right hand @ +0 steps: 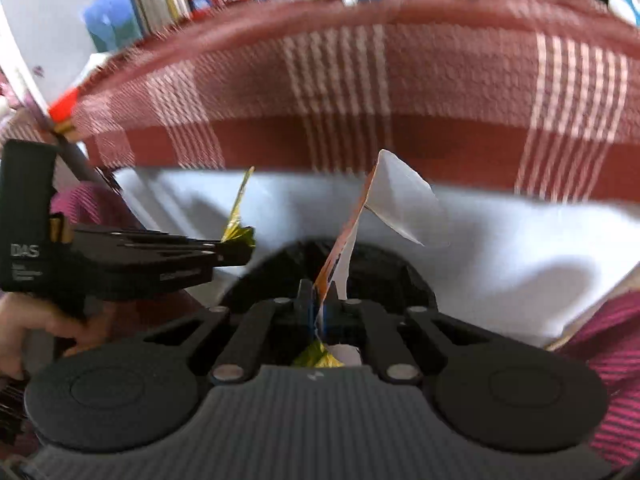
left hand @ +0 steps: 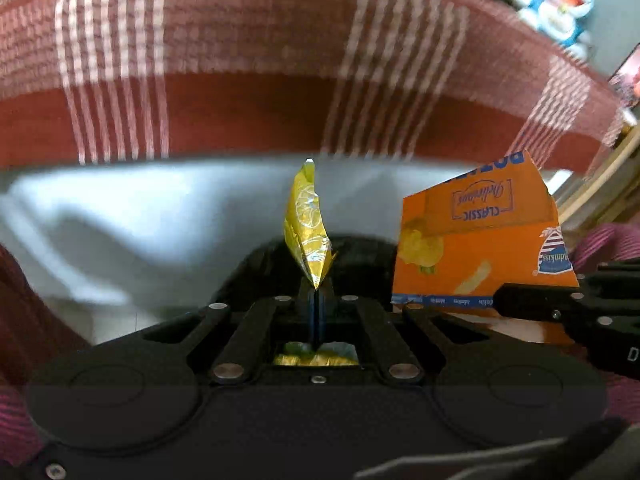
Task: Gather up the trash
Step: 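Lift both items, lower them into the black bin and open both tools, then grasp the clear plastic bag with the left tool while the right tool grasps crumpled brown paper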
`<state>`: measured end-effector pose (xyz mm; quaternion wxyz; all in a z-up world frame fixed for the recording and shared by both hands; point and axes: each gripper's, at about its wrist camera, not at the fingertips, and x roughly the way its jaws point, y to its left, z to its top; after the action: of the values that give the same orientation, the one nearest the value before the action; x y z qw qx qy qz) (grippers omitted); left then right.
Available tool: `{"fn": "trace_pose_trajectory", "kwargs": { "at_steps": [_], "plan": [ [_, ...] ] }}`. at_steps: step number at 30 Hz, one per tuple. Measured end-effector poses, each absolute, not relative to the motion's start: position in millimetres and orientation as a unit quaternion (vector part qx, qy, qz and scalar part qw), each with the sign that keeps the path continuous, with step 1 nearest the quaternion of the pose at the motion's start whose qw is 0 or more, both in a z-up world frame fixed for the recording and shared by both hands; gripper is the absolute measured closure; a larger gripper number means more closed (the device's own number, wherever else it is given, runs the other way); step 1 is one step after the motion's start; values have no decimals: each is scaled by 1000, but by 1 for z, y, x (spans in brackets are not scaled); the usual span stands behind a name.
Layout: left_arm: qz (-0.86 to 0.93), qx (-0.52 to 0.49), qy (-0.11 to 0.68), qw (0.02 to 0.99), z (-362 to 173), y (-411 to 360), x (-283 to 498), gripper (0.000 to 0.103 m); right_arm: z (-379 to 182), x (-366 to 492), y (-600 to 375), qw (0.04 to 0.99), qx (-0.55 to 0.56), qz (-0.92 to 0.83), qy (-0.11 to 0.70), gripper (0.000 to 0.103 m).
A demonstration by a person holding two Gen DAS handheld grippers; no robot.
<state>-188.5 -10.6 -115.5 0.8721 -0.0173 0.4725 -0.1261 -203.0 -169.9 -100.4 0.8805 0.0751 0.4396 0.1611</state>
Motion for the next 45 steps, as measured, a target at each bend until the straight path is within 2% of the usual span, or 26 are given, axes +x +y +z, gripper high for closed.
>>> {"fn": "trace_pose_trajectory", "kwargs": {
  "at_steps": [8, 18, 21, 24, 25, 26, 28, 32, 34, 37, 45],
  "plan": [
    [-113, -16, 525, 843, -148, -14, -181, 101, -136, -196, -164, 856, 78, 159, 486, 96],
    [-111, -12, 538, 836, -161, -18, -178, 99, -142, -186, -163, 849, 82, 160, 497, 96],
    [-114, -10, 536, 836, -160, -20, -178, 95, -143, -185, -163, 848, 82, 161, 499, 95],
    [-111, -7, 534, 838, -156, -20, -176, 91, -143, -184, -162, 848, 82, 155, 501, 86],
    [-111, -5, 532, 839, -154, -20, -177, 86, -143, -183, -163, 848, 83, 155, 501, 70],
    [-111, -4, 530, 841, -152, -20, -177, 82, -143, -183, -163, 848, 85, 154, 500, 64],
    [-109, -3, 524, 845, -148, -19, -177, 60, -142, -183, -164, 850, 87, 154, 497, 49],
    [-107, 0, 500, 859, -134, -16, -177, 45, -137, -182, -165, 857, 82, 152, 486, 48],
    [-106, -3, 489, 866, -124, -14, -175, 33, -131, -180, -167, 862, 85, 150, 477, 45],
    [-111, -8, 463, 879, -102, -11, -173, 26, -115, -177, -172, 875, 84, 150, 453, 42],
    [-135, -36, 356, 924, -14, -7, -138, 16, -43, -159, -191, 923, 78, 152, 345, 31]
  ]
}}
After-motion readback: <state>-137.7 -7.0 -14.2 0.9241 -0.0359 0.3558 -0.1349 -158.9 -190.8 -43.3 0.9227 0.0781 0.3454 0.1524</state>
